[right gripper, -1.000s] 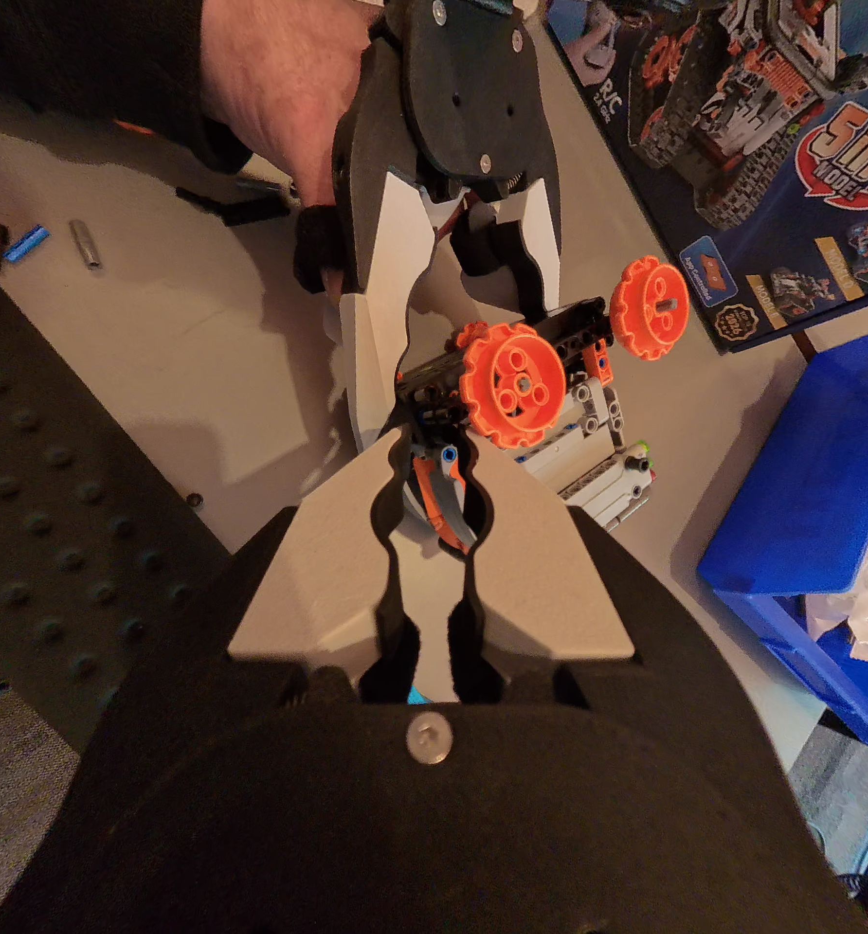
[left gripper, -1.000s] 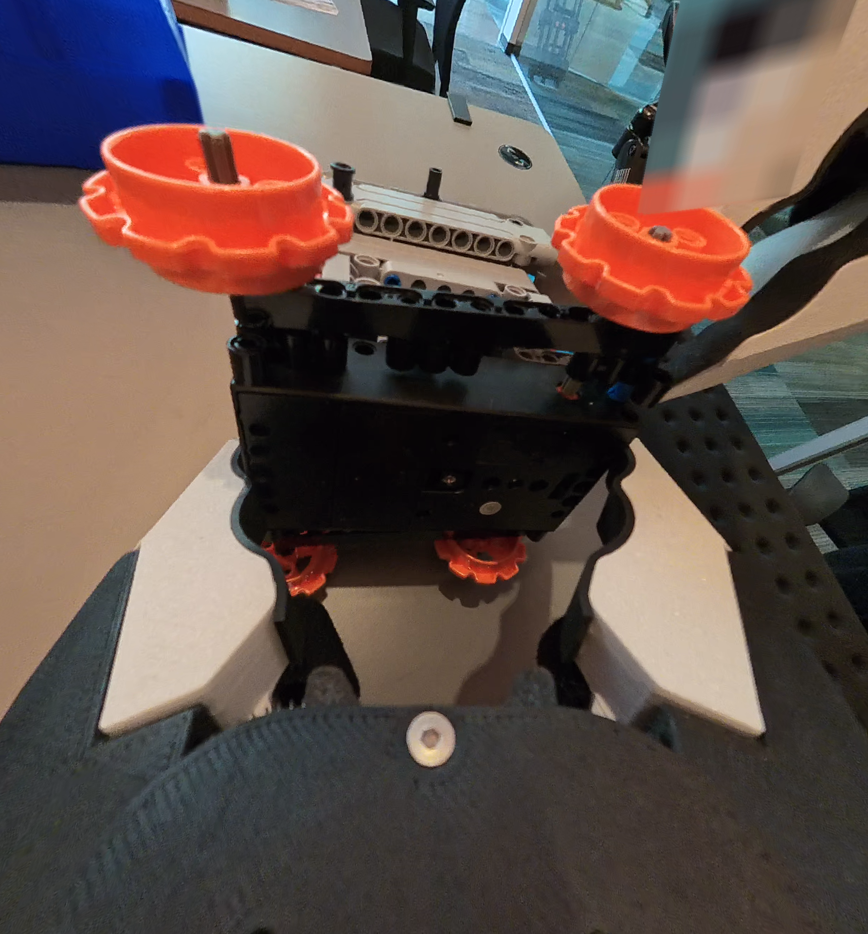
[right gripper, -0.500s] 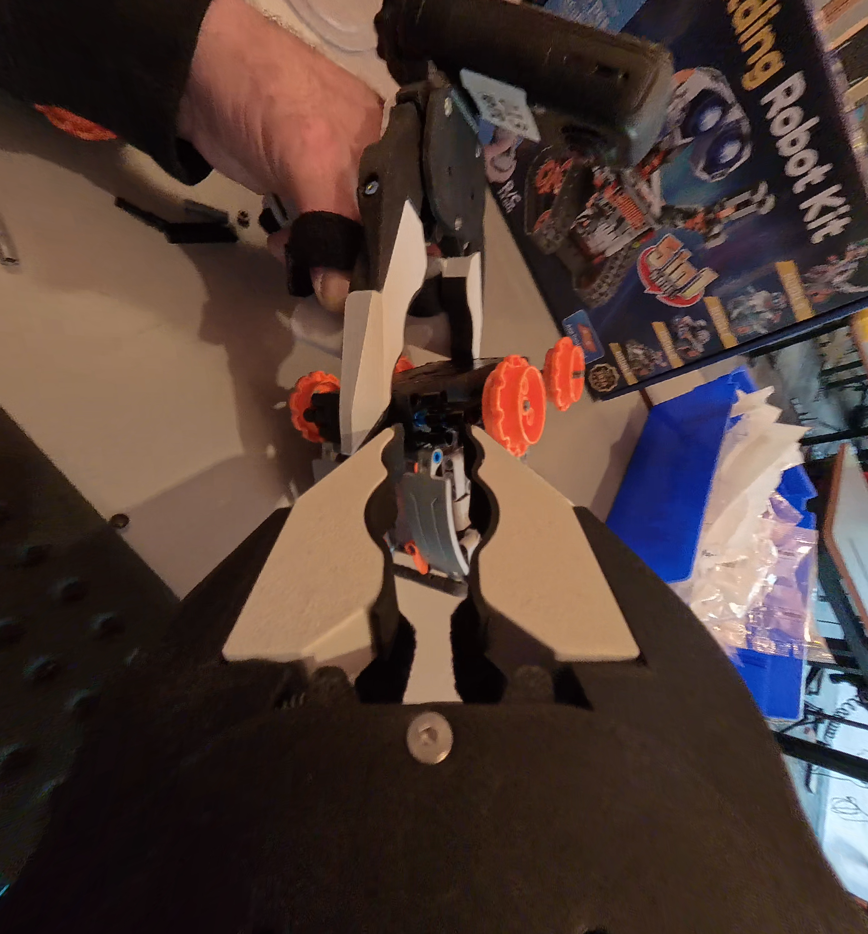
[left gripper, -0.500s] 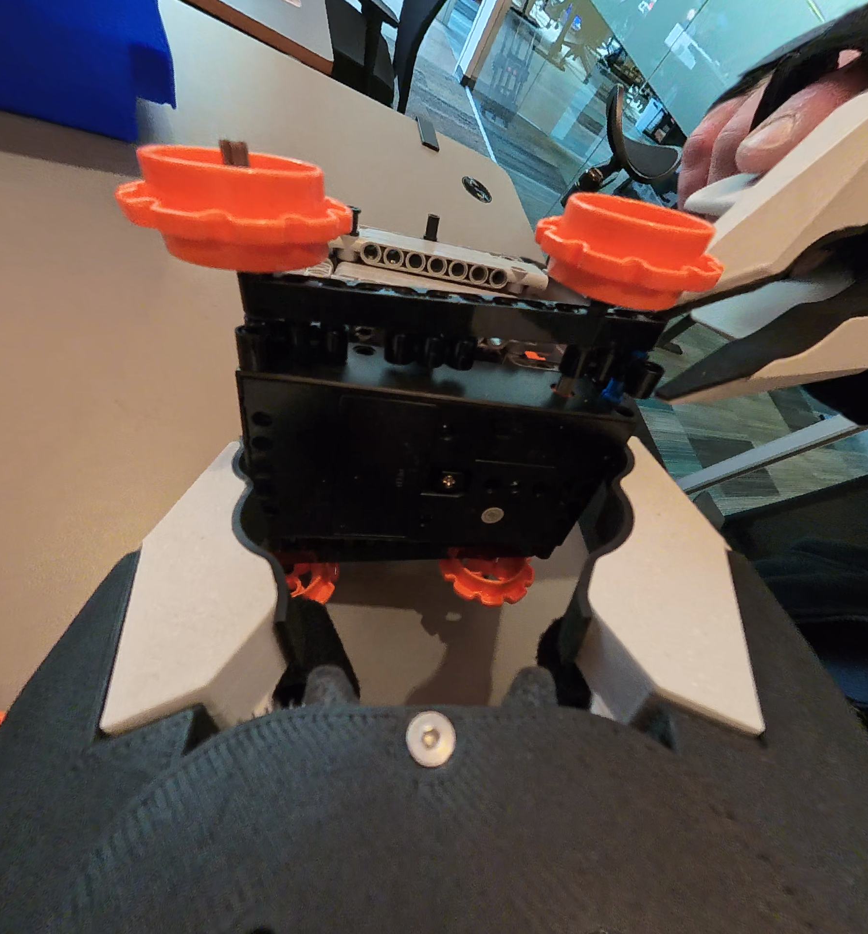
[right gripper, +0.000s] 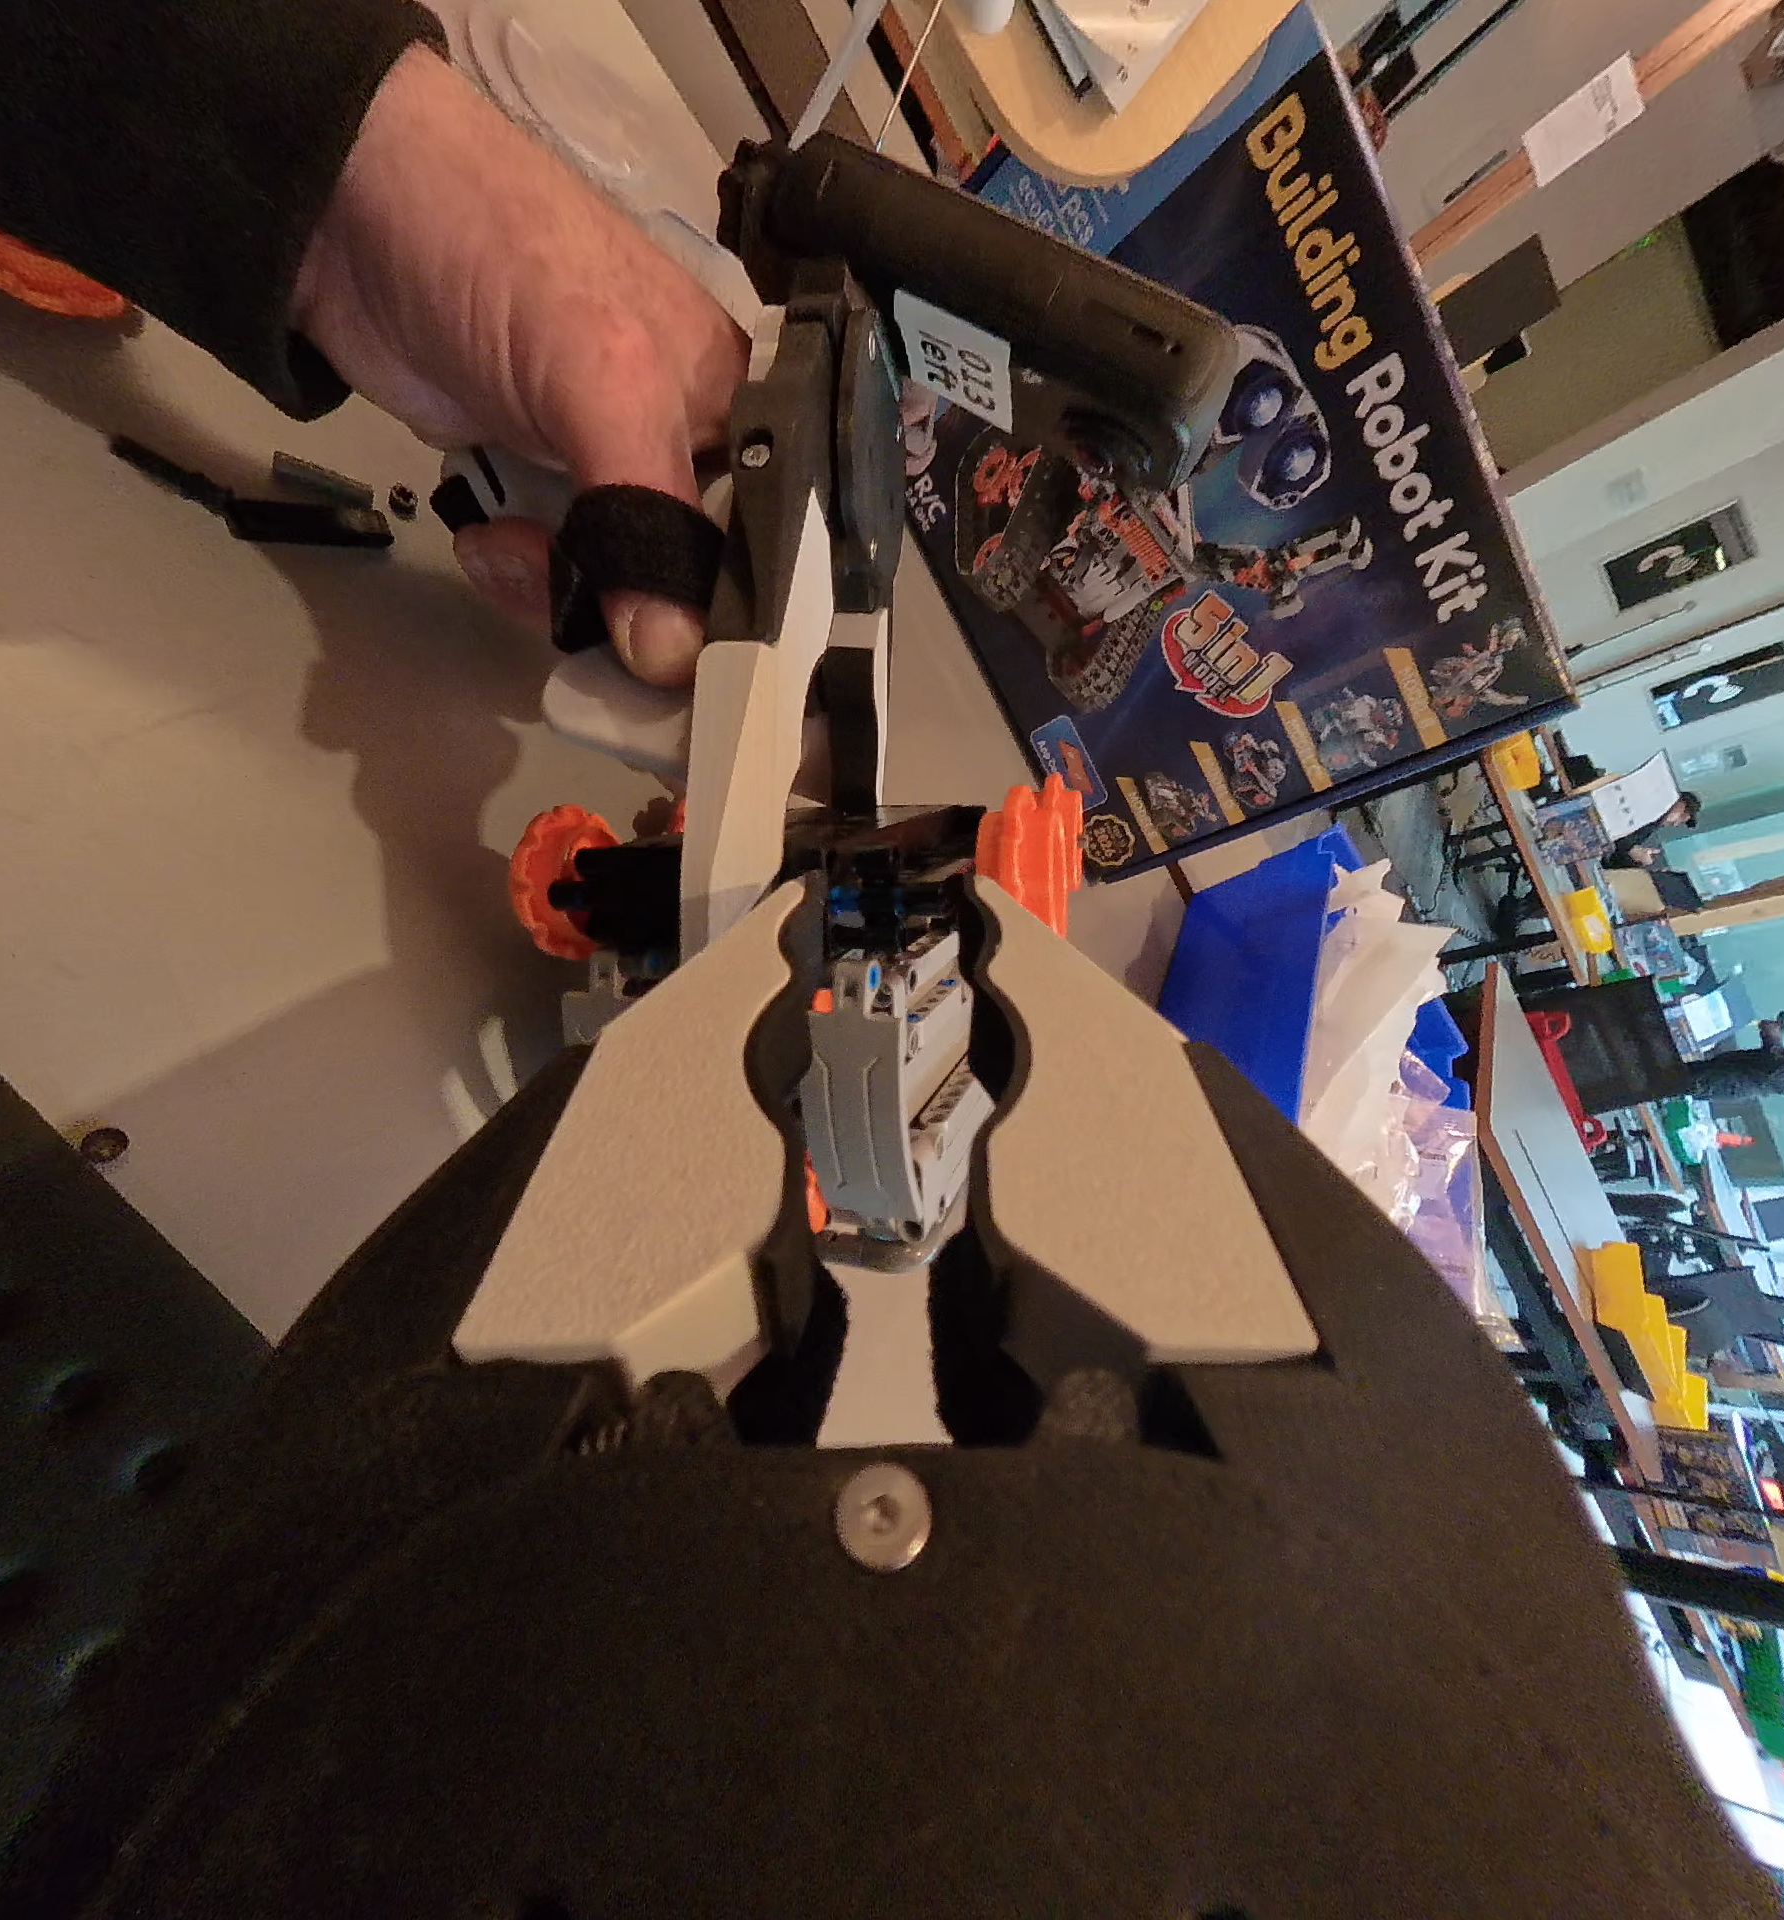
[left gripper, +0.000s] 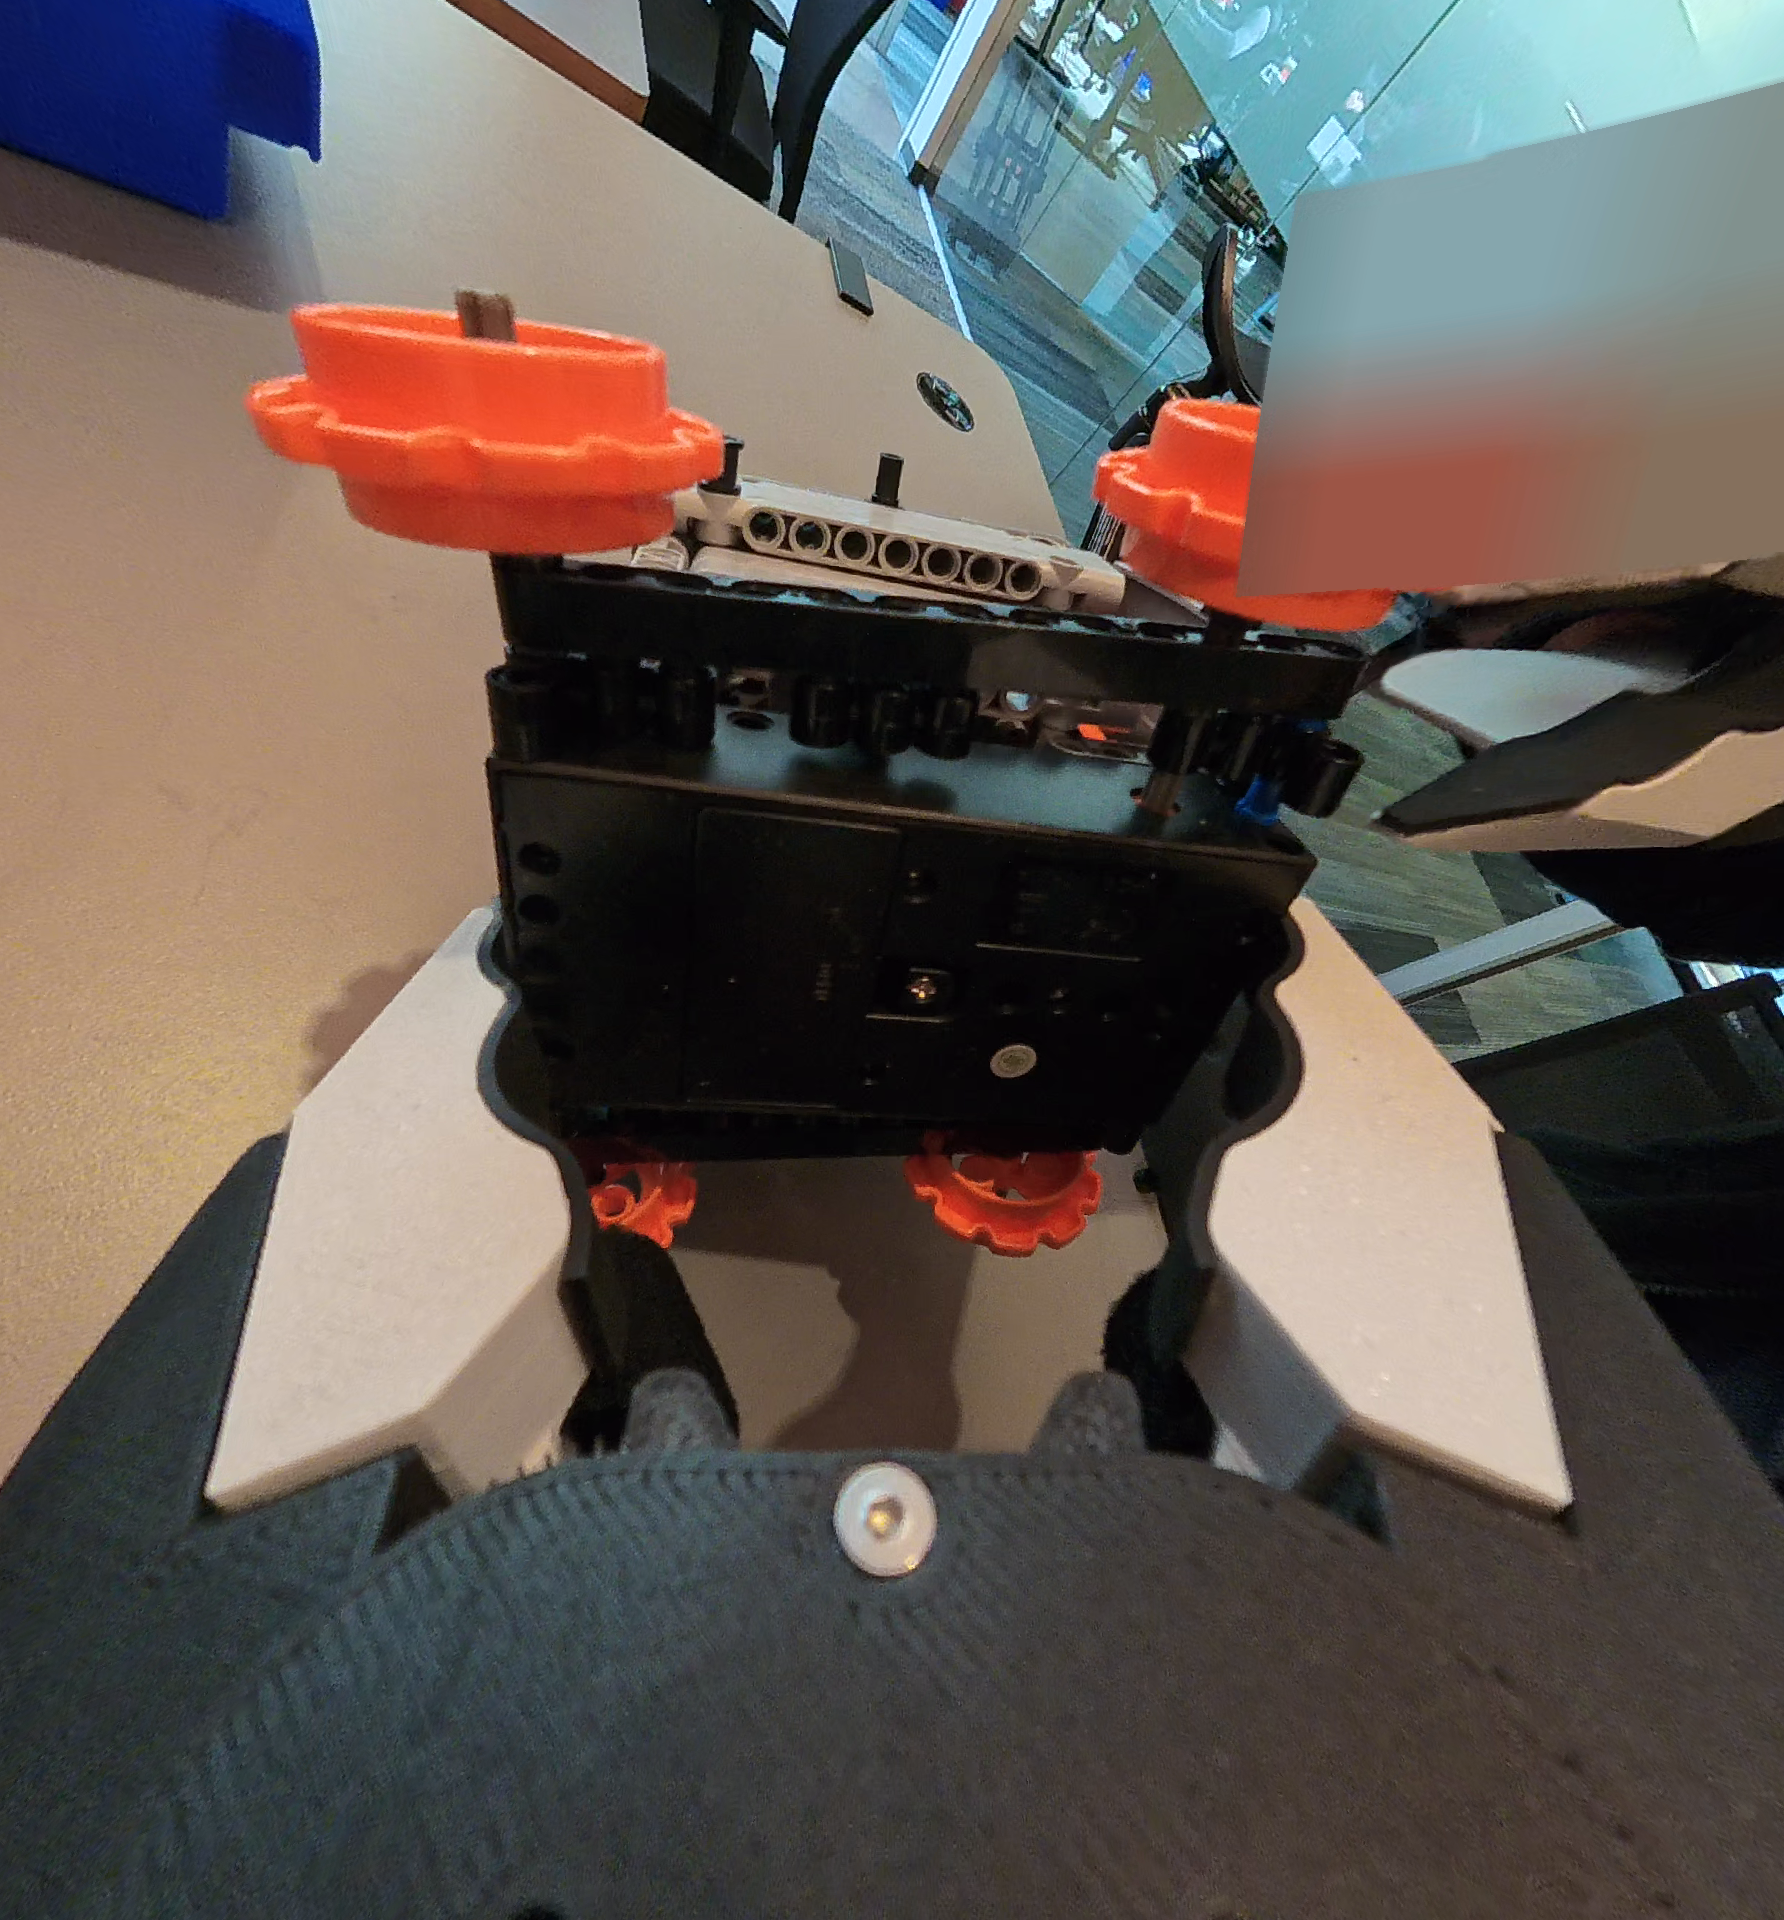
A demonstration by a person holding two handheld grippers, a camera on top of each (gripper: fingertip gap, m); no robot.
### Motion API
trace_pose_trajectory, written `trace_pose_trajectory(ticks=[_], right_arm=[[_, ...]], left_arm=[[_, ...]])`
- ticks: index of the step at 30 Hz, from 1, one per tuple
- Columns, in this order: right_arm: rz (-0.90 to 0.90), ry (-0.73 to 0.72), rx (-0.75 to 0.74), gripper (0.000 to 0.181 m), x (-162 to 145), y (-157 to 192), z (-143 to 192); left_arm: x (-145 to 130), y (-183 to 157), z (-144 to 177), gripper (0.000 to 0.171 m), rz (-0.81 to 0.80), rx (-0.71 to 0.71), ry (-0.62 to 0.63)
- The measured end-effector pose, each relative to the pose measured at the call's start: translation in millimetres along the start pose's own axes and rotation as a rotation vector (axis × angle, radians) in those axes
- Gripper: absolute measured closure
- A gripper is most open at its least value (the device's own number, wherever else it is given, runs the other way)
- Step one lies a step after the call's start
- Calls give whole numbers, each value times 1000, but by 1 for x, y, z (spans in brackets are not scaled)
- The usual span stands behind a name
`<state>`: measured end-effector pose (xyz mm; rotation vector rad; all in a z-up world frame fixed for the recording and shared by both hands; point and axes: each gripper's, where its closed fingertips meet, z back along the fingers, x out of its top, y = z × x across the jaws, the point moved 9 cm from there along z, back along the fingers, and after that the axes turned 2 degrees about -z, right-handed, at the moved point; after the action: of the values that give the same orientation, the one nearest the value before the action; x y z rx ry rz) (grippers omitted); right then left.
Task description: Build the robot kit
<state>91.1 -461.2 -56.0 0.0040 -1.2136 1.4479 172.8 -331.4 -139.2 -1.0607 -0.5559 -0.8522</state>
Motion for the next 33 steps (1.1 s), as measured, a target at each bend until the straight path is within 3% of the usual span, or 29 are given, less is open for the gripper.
trace_pose_trajectory(ticks=[10, 16, 33], right_arm=[[30, 22, -25, 157, -5, 2, -11], [23, 22, 15, 168, -8, -2, -10], [267, 136, 33, 169, -8, 9, -10]], left_arm=[[1, 0, -1, 37, 20, -11, -12], [0, 0, -2, 38, -8, 16, -2], [-2, -2, -7, 39, -125, 122, 26]])
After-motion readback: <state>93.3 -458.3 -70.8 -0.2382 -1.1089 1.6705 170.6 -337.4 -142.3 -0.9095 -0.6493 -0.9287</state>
